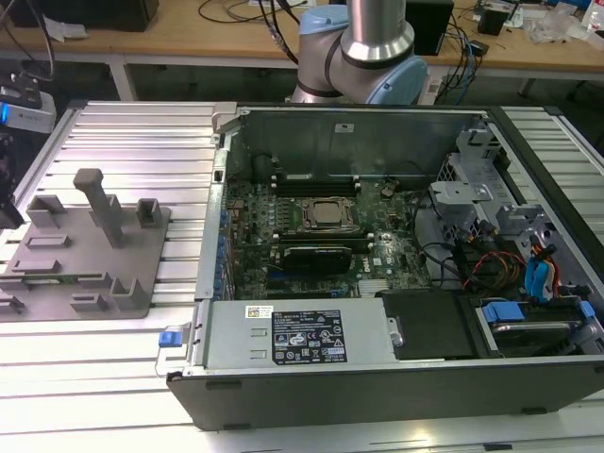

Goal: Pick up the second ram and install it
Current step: 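Pick up the second ram and move it above second insertion slot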

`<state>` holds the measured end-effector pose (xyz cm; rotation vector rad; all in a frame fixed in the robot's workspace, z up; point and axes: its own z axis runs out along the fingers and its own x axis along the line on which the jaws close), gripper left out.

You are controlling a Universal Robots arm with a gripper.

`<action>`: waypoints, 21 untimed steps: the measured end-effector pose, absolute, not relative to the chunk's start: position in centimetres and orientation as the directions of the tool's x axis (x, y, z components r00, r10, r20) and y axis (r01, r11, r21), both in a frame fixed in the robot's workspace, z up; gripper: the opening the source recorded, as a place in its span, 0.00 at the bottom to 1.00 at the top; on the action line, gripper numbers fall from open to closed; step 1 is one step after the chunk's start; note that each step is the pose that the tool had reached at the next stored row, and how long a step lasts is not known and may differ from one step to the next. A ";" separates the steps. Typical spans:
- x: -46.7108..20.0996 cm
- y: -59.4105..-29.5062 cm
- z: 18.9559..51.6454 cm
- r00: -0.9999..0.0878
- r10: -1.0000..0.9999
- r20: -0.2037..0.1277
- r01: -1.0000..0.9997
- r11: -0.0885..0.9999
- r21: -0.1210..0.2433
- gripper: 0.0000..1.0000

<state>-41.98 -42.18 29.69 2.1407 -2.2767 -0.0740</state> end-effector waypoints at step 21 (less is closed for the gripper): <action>-42.1 -42.3 26.6 -0.025 -0.999 -0.021 -0.999 0.024 0.046 0.08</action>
